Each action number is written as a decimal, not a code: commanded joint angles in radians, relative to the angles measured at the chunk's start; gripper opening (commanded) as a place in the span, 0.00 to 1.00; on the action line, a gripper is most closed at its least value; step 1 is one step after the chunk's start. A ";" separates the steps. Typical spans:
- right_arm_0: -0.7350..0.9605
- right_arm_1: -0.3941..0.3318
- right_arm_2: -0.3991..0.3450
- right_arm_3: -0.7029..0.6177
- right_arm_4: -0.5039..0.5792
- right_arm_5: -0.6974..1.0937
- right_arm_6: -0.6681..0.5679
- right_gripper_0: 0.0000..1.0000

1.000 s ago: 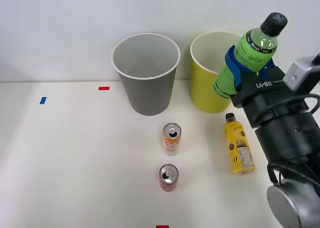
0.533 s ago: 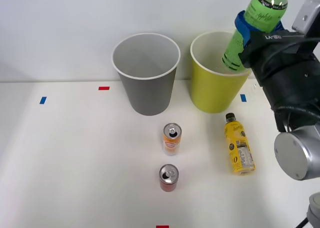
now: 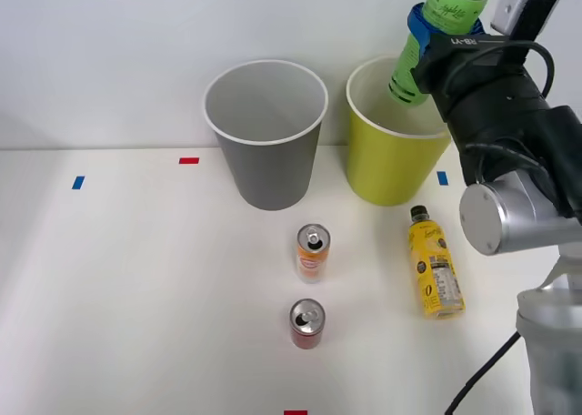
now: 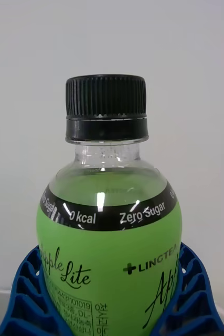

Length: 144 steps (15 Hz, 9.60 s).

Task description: Put cans in the gray bin, plastic bottles in the light green bin

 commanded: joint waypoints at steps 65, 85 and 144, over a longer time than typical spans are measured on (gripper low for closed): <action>1.211 0.053 0.140 0.201 0.119 -1.239 0.011 1.00; 1.309 0.014 0.300 0.423 0.001 -1.453 0.303 1.00; 1.315 -0.012 0.346 0.423 -0.011 -1.473 0.304 1.00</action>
